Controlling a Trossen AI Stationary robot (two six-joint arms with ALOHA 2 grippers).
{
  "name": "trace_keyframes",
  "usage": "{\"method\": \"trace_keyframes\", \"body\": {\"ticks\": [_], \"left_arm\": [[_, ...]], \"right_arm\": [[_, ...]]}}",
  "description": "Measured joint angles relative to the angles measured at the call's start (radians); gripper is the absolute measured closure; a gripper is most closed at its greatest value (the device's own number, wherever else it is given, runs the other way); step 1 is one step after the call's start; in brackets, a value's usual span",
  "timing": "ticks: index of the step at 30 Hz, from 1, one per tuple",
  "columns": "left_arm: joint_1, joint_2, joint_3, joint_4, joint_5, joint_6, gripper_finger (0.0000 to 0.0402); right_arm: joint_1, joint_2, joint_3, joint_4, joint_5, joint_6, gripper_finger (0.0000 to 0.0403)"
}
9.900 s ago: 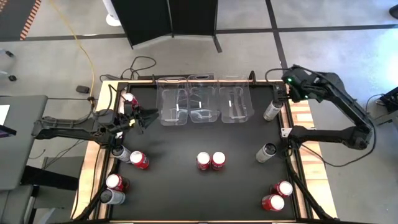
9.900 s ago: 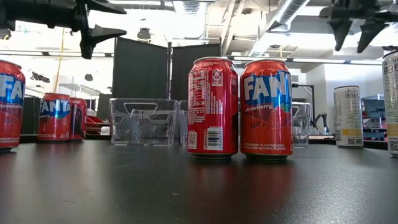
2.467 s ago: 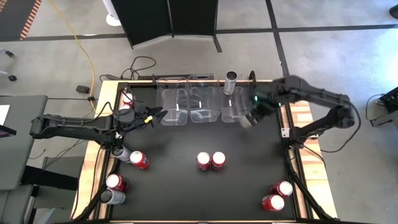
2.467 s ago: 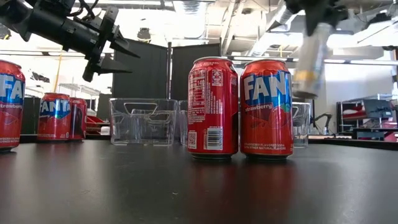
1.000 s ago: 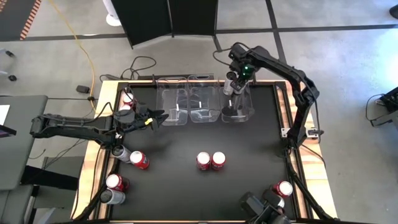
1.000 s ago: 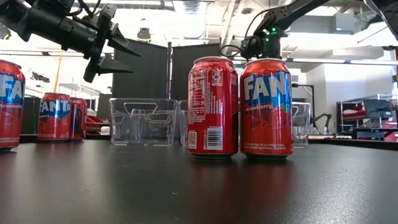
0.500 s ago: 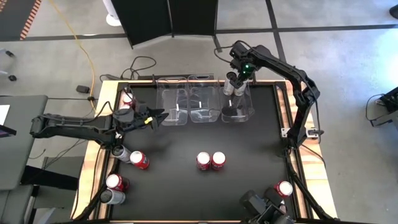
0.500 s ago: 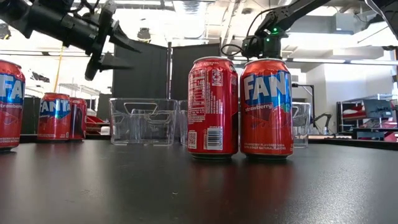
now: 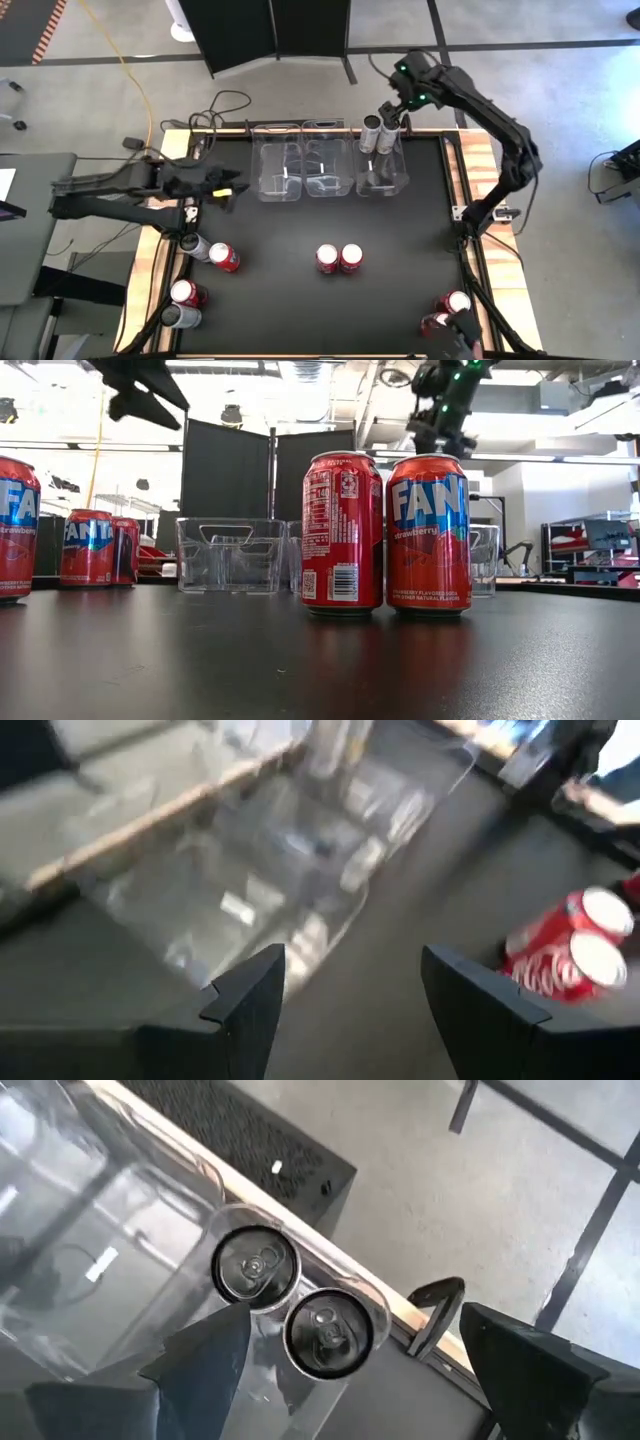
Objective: Sort soda cans
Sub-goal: Put the top white-yellow soda can into the right transparent bin
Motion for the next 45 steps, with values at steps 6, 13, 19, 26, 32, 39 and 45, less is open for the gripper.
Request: {"method": "trace_keyframes", "body": {"ticks": [6,13,19,26,32,39,45], "left_arm": [[-0.047,0.062,0.128,-0.431,0.127,-0.232,0.0185],[-0.089,0.147,0.151,-0.711,0.326,-0.536,0.0191],[-0.141,0.195,0.153,-0.707,0.453,-0.63,0.0168],[-0.199,0.24,0.149,-0.707,0.491,-0.722,0.0124],[-0.21,0.28,0.148,-0.708,0.488,-0.683,0.0095],[-0.22,0.356,0.148,-0.707,0.477,-0.225,0.0093],[-0.228,0.381,0.148,-0.705,0.529,-0.078,0.0093]], "right_arm": [[0.063,-0.089,0.0,0.036,-0.001,0.101,0.0026],[0.211,-0.129,0.0,0.113,-0.001,0.124,0.0026],[0.275,-0.128,-0.011,0.13,-0.001,0.126,0.0026],[0.286,-0.127,-0.057,0.129,-0.001,0.136,0.0026],[0.298,-0.126,-0.09,0.154,-0.001,0.135,0.0026],[0.312,-0.125,-0.113,0.194,-0.002,0.134,0.0026],[0.34,-0.127,-0.113,0.176,-0.003,0.14,0.0026]]}}
